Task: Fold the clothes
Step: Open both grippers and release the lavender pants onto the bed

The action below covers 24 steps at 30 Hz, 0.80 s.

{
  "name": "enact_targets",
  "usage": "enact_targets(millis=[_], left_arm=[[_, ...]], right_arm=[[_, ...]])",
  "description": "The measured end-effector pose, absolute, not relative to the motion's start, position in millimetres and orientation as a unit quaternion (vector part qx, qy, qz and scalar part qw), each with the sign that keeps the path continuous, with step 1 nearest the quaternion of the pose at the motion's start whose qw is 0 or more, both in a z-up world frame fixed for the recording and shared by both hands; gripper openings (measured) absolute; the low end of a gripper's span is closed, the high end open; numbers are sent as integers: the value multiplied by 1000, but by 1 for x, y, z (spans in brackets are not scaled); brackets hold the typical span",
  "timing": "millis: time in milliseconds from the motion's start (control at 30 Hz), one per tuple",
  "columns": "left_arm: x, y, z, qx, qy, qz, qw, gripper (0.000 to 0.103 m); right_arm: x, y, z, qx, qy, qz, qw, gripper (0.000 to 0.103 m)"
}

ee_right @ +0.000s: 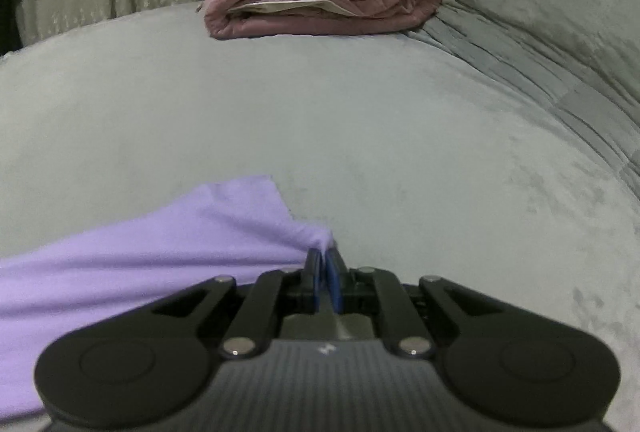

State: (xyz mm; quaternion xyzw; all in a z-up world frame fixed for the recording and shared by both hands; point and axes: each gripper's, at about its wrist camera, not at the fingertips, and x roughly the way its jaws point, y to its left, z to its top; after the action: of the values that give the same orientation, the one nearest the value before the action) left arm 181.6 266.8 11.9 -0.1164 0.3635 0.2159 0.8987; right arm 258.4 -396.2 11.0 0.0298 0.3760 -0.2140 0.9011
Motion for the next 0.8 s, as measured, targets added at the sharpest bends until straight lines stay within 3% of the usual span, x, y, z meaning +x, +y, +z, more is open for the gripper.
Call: enact_targets(millis=[100,133,167,200,267,500,800], left_arm=[[177,273,14,-137,366,208,896,45],[176,275,16,-145,367,208,895,47],[175,277,17,-151,367,206,894,50],[174,277,18,-154,367,205,894,53],[171,276,21,-154,368,203,894,60],[151,280,29,-153,369,202,894,62],[120,277,38,-145,366,188,900,62]], right_arm=[[257,-395,10,24,376,-215,901,11],[258,-396,11,19,379,-219,899,25],[257,-398,15,13,383,-230,895,55],[254,-399,19,10,382,-237,893,65],[241,-401,28,18,372,-234,898,65],[209,-387,48,26,368,-209,906,65],[205,-206,40,-36,383,7,923,64]])
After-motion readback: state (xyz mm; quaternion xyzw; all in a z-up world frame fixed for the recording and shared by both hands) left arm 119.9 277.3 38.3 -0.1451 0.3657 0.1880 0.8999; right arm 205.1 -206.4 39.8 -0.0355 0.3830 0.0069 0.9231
